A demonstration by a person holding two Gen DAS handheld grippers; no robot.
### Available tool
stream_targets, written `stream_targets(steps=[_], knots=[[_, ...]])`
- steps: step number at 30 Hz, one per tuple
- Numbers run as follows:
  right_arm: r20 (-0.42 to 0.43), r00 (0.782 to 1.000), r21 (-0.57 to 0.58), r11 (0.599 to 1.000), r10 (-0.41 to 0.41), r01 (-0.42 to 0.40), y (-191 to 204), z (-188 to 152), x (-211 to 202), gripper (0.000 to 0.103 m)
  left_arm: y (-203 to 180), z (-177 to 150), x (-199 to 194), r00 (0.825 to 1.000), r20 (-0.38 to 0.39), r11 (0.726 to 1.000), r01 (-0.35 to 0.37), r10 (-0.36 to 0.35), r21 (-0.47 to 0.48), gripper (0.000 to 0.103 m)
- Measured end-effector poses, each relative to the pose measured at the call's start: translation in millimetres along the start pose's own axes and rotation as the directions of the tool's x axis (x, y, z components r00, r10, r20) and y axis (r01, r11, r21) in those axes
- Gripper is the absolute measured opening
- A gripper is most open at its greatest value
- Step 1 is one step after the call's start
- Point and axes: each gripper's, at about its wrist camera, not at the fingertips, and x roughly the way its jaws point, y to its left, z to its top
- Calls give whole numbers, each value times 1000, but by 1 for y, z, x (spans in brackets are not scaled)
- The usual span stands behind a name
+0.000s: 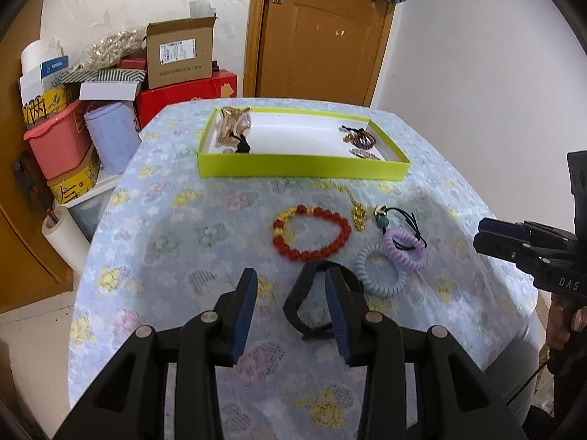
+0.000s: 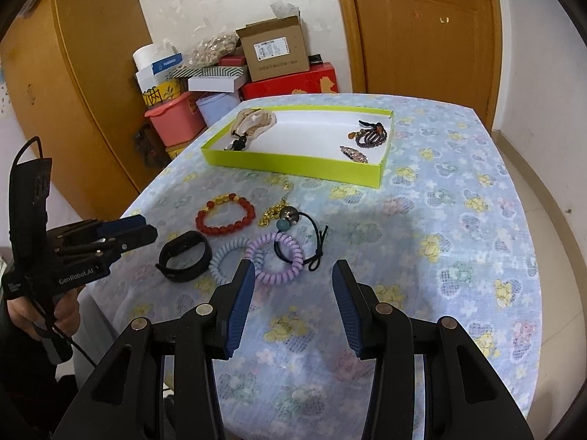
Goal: Organize jewelry
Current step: 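Move both tools back toward the remaining jewelry on the cloth, then grasp the black band with the left tool while the right tool grasps the teal-bead hair tie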
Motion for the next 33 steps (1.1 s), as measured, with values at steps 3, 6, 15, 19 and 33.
stream_targets(steps=[3,6,15,19,33], knots=[[-5,1000,-6,1000,3,-3,2,-1,1,45,-1,-5,2,1000,-14,1000,7,-7,-4,40],[-14,1000,-9,1000,9,-9,3,-3,5,45,-2,-8,7,1000,-28,1000,10,-10,3,40],[-32,999,-6,1000,14,-14,3,-4,13,45,-7,-7,31,997,-72,999,8,-5,49,40],[-42,999,-1,1000,8,-8,0,-3,19,45,-6,-8,38,996,-86,998,8,-3,56,35],[-53,998,-27,999,-19,17,-16,19,54,39,-8,-10,39,998,-60,998,-11,14,54,21]])
